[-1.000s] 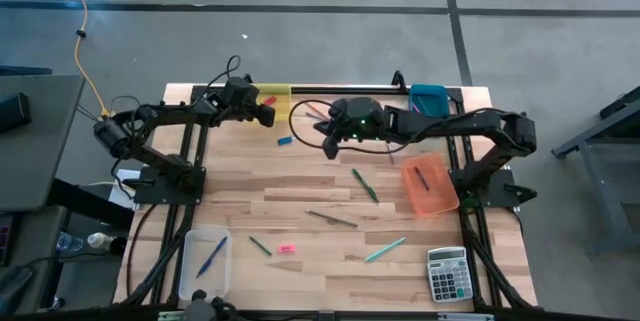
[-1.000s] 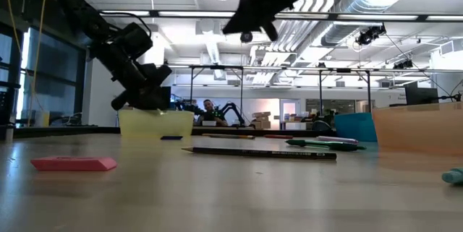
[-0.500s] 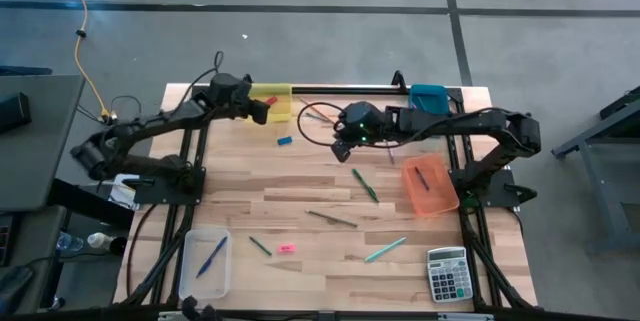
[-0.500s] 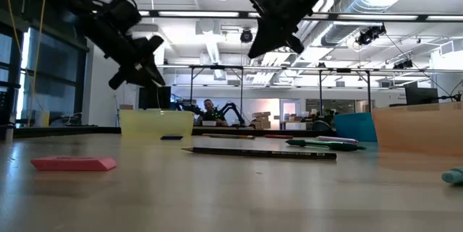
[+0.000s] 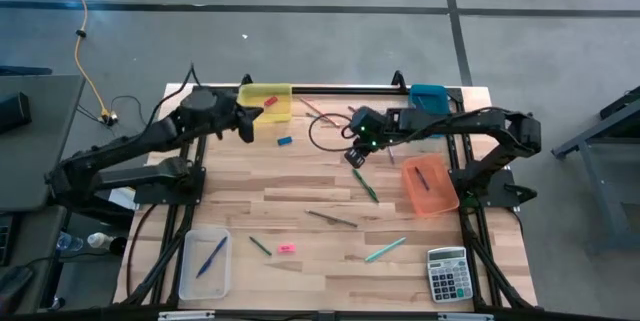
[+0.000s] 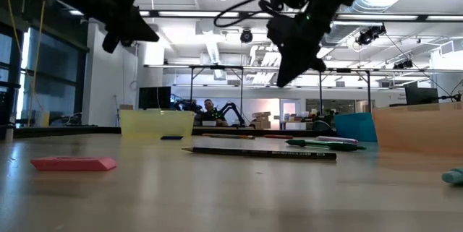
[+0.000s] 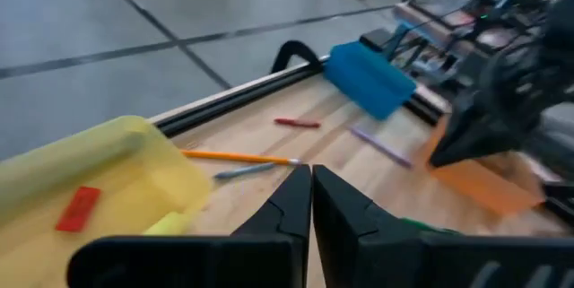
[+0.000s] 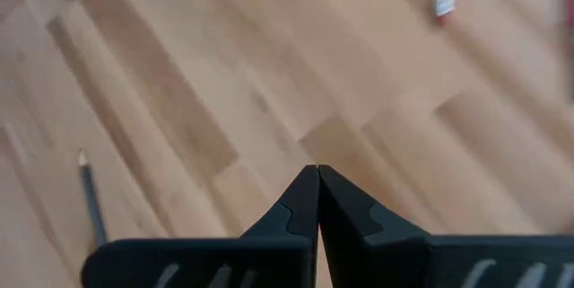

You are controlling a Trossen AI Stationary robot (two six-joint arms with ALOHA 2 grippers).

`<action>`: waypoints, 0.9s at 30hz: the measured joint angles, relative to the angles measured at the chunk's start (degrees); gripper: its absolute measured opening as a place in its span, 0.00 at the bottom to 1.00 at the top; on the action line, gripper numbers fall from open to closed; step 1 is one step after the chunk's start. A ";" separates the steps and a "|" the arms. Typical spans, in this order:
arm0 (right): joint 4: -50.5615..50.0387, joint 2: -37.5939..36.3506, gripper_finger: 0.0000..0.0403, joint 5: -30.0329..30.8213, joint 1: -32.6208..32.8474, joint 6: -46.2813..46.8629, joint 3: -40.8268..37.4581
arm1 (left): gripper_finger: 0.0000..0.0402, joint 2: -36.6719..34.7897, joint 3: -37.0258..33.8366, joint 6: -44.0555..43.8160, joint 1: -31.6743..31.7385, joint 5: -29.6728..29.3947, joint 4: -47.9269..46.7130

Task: Sort crayons/erasers/pens/pencils in bins
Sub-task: Put the green pen into the white bin

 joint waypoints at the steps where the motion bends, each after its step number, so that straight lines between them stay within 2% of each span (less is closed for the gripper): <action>1: 2.27 0.00 0.00 -0.74 0.45 0.75 -1.88 | 0.01 -0.85 -0.67 -0.41 -1.61 -1.06 0.62; 6: 11.63 0.09 0.00 -1.50 4.08 7.57 -8.98 | 0.00 -4.10 -4.82 -1.48 -8.90 -4.45 5.00; 12: 7.23 0.07 0.02 -1.69 9.74 18.07 -9.92 | 0.00 -4.77 -8.70 -4.01 -16.04 -6.74 10.74; 15: 3.10 0.07 0.09 0.57 13.96 22.33 -9.92 | 0.00 -4.59 -9.59 -5.00 -18.36 -7.96 10.86; 20: -3.72 0.50 0.27 5.10 18.97 29.49 -9.92 | 0.00 -4.57 -11.43 -7.09 -20.95 -9.43 12.62; 24: -7.57 1.30 0.38 6.97 19.41 33.58 -9.94 | 0.00 -4.55 -12.14 -8.12 -21.50 -9.51 13.67; 27: -5.23 2.33 0.42 6.55 18.63 32.46 -9.96 | 0.00 -4.55 -12.14 -8.63 -21.71 -9.53 13.69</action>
